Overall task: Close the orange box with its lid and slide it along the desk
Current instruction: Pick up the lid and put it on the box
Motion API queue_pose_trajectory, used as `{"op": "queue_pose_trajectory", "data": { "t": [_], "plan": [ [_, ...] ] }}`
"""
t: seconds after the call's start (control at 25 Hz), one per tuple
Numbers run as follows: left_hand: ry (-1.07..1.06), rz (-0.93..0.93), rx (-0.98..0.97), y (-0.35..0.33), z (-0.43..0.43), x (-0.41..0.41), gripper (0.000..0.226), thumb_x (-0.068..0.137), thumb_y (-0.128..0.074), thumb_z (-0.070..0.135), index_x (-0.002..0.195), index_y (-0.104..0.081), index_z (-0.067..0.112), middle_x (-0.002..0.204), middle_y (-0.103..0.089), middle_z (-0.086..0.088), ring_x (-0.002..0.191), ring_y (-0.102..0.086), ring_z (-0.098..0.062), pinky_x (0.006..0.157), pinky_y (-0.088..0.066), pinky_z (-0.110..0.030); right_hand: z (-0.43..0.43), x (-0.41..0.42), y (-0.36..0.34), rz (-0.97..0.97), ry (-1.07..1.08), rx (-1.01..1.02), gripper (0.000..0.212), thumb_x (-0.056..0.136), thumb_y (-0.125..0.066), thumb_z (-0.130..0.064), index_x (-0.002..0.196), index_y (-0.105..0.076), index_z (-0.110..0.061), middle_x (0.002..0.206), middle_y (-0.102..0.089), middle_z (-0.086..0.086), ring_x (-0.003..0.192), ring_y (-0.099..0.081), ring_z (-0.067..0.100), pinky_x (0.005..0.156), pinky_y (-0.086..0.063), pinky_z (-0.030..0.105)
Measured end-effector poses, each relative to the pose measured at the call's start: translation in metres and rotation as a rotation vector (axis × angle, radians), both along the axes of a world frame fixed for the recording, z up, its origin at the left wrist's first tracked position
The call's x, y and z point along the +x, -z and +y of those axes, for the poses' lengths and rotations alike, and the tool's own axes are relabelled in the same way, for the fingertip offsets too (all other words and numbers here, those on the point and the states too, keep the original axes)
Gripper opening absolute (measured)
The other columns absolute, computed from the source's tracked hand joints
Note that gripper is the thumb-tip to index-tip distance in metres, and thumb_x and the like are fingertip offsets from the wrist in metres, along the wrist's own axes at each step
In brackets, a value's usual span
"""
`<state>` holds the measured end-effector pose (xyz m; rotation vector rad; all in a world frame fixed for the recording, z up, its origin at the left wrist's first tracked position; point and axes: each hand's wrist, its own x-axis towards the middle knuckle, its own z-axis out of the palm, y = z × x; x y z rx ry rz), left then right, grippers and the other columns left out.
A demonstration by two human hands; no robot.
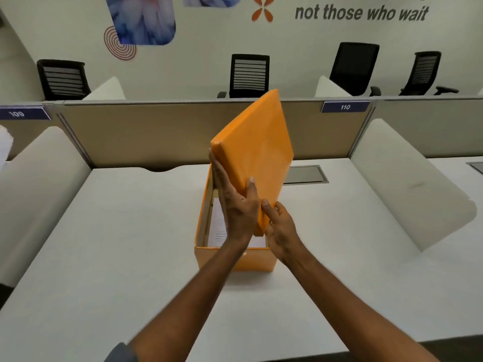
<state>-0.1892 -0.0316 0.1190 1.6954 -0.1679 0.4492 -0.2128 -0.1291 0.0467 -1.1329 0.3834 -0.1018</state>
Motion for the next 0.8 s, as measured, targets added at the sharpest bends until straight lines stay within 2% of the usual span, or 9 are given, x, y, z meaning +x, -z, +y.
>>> {"op": "queue_pose_trajectory", "data": {
  "t": [0.04,0.12,0.24,0.32,0.4,0.48,0.6,0.68,0.8],
  "plan": [
    [-0.029,0.024,0.002,0.006,0.009,0.003,0.098,0.095,-0.066,0.028,0.161,0.006,0.024,0.171,-0.007,0.003,0.154,-0.025,-0.019,0.118,-0.034,-0.032,-0.003,-0.002,0.003,-0.012,0.006,-0.05,0.059,0.095,-0.066,-0.035,0.147,-0.047,-0.016,0.14,-0.065,0.006,0.128,-0.064,0.029,0.108,-0.052,0.054],
    [-0.064,0.1,-0.026,0.018,0.026,0.006,0.112,0.086,-0.077,0.026,0.159,0.008,0.028,0.169,-0.013,-0.003,0.15,-0.034,-0.031,0.113,-0.044,-0.046,-0.009,-0.005,0.007,-0.043,0.014,-0.141,0.066,0.088,-0.072,-0.034,0.147,-0.046,-0.019,0.14,-0.065,0.002,0.127,-0.065,0.024,0.108,-0.053,0.05],
    [-0.085,0.225,-0.078,0.039,0.05,0.006,0.129,0.076,-0.086,0.028,0.157,0.015,0.036,0.166,-0.024,-0.006,0.142,-0.046,-0.029,0.108,-0.05,-0.046,-0.013,-0.007,0.01,-0.075,-0.022,-0.307,0.064,0.089,-0.075,-0.029,0.146,-0.046,-0.025,0.138,-0.065,-0.004,0.125,-0.065,0.019,0.1,-0.059,0.04],
    [-0.088,0.288,-0.084,0.055,0.065,0.003,0.121,0.076,-0.084,0.041,0.158,0.005,0.039,0.162,-0.034,-0.004,0.134,-0.053,-0.022,0.101,-0.053,-0.04,-0.019,-0.008,0.015,-0.077,-0.044,-0.431,0.06,0.092,-0.073,-0.029,0.146,-0.045,-0.029,0.138,-0.064,-0.007,0.125,-0.064,0.016,0.09,-0.063,0.032],
    [-0.13,0.345,-0.041,0.075,0.078,-0.001,0.096,0.081,-0.074,0.056,0.156,-0.017,0.036,0.159,-0.041,-0.002,0.136,-0.054,-0.023,0.099,-0.054,-0.038,-0.028,-0.01,0.02,-0.063,-0.05,-0.54,0.061,0.093,-0.071,-0.031,0.148,-0.042,-0.032,0.141,-0.061,-0.006,0.126,-0.061,0.015,0.08,-0.063,0.027],
    [-0.155,0.413,0.055,0.097,0.089,-0.005,0.081,0.085,-0.064,0.064,0.152,-0.032,0.033,0.162,-0.035,-0.001,0.147,-0.041,-0.026,0.112,-0.045,-0.05,-0.039,-0.012,0.025,-0.053,-0.078,-0.626,0.065,0.094,-0.07,-0.032,0.151,-0.038,-0.031,0.144,-0.058,-0.003,0.129,-0.059,0.018,0.09,-0.061,0.034],
    [-0.136,0.46,0.205,0.122,0.101,-0.01,0.078,0.087,-0.059,0.063,0.152,-0.037,0.027,0.168,-0.024,-0.003,0.154,-0.026,-0.028,0.119,-0.028,-0.064,-0.048,-0.012,0.035,-0.003,-0.165,-0.71,0.067,0.096,-0.066,-0.033,0.154,-0.032,-0.028,0.148,-0.055,0.001,0.131,-0.058,0.025,0.105,-0.055,0.051],
    [-0.122,0.467,0.25,0.134,0.107,-0.015,0.077,0.088,-0.059,0.062,0.152,-0.04,0.024,0.168,-0.025,-0.003,0.155,-0.026,-0.028,0.119,-0.03,-0.064,-0.049,-0.012,0.042,0.033,-0.212,-0.75,0.073,0.097,-0.064,-0.033,0.158,-0.024,-0.026,0.154,-0.049,0.004,0.135,-0.054,0.029,0.107,-0.052,0.055],
    [-0.093,0.493,0.271,0.151,0.115,-0.024,0.076,0.088,-0.063,0.057,0.151,-0.042,0.02,0.166,-0.03,-0.002,0.153,-0.031,-0.027,0.117,-0.039,-0.056,-0.049,-0.013,0.052,0.094,-0.268,-0.736,0.081,0.098,-0.062,-0.035,0.162,-0.013,-0.025,0.161,-0.04,0.005,0.14,-0.049,0.033,0.11,-0.049,0.056]
  ]
}}
